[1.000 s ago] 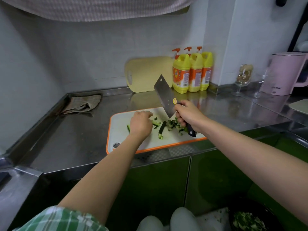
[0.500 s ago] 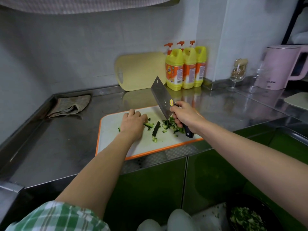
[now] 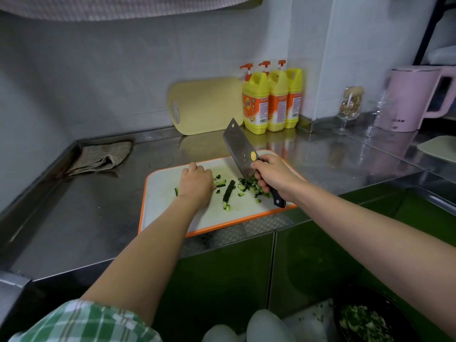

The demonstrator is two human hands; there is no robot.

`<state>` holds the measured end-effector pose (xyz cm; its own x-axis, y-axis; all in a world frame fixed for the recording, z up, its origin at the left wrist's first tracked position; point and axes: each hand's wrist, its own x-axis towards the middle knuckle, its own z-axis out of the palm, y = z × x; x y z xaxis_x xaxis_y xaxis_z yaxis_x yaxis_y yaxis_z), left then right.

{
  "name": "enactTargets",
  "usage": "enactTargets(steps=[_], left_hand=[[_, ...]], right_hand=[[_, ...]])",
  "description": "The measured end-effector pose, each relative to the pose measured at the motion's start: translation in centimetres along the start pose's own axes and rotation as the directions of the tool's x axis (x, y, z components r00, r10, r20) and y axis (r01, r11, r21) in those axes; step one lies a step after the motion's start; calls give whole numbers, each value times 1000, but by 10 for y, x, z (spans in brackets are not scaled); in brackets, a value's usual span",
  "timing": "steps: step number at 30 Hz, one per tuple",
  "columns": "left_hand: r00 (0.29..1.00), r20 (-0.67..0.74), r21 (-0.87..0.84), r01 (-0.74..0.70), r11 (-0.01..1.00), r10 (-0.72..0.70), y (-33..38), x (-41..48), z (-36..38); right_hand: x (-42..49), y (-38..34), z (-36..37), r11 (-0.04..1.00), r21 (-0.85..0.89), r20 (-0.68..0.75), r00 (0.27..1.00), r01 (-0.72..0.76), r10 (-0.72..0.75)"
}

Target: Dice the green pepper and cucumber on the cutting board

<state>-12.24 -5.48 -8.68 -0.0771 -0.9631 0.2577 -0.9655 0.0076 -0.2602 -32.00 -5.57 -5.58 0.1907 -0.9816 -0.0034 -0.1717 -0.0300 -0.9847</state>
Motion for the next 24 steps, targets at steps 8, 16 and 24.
enactTargets(steps=[8,16,24], left_hand=[[1000,-8,86,2,996,-1,9,-3,3],[997,0,107,-72,992,72,12,1,-8],[979,67,-514,200,834,-194,16,3,-15]], right_hand=[[-1,2,4,1000,5,9,1000,-21,21],[-2,6,2,999,30,7,999,-34,33],[-2,4,-1,1000,24,5,1000,-18,18]])
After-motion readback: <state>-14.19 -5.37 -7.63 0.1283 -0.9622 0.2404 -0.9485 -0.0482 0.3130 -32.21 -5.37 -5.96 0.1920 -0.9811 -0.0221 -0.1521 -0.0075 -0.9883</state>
